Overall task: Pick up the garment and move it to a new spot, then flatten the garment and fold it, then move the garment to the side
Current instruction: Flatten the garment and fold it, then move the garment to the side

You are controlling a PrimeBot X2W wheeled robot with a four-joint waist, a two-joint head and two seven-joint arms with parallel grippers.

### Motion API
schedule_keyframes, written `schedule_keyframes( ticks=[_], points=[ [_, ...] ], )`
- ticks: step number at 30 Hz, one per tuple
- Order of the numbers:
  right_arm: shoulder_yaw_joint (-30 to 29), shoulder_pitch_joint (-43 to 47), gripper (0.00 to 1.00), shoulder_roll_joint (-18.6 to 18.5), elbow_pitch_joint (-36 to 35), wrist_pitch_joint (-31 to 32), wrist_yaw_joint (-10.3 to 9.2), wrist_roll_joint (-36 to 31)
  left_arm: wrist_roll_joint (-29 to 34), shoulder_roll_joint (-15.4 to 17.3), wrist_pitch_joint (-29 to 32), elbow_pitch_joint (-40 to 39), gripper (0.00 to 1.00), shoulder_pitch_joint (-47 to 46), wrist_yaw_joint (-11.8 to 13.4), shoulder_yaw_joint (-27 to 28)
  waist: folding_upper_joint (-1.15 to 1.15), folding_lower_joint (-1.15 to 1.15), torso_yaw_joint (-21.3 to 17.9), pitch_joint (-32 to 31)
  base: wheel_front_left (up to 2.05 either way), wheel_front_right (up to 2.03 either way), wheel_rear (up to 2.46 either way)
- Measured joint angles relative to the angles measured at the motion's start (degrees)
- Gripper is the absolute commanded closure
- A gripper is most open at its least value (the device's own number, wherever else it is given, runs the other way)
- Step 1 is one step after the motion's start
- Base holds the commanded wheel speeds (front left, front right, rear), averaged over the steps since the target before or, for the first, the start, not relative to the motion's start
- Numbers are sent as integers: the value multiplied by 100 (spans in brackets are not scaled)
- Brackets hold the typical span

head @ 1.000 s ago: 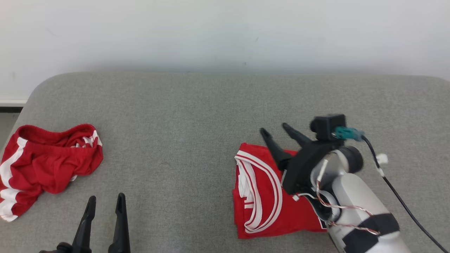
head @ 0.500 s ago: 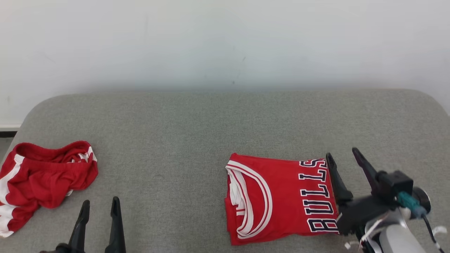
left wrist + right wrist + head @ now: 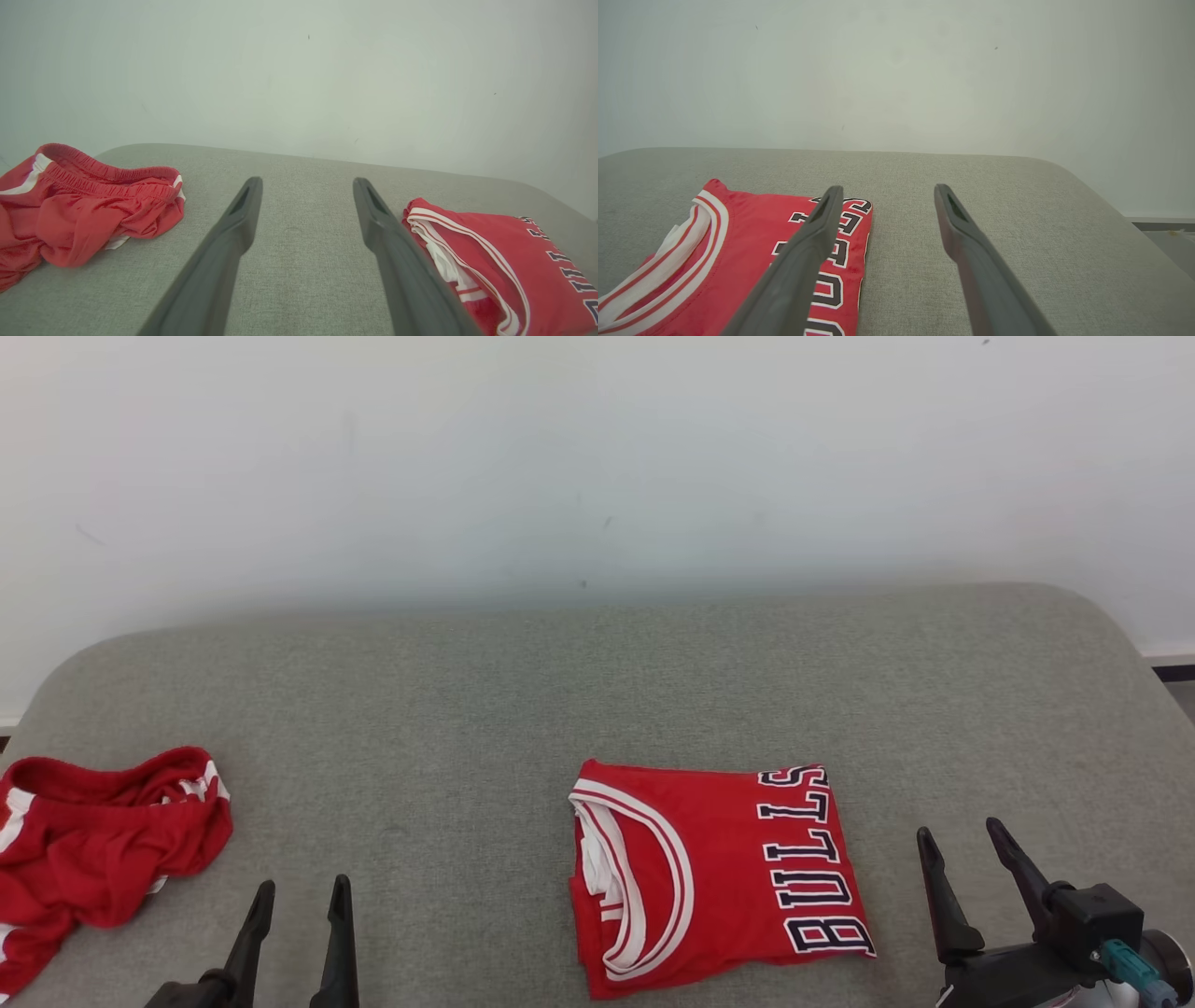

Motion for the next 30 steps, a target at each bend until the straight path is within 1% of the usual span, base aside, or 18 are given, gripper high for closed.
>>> schedule_keyframes(
  ticks=[4,10,16,30],
  points=[
    [18,17,0,-63,22,-33,-1,49,80,-2,0,158,0,-17,-9,13,0,0,-101,-17,0,0,0],
    [89,59,0,-67,64,-63,-1,144,30,-2,0,260,0,113,0,-5,0,0,-213,4,0,0,0],
    [146,78,0,-52,26,-81,0,164,-27,-2,0,259,0,133,33,-16,0,0,-217,47,0,0,0],
    [310,75,0,-25,4,-76,0,235,-26,-2,0,268,0,116,24,55,0,0,-228,85,0,0,0]
  ],
)
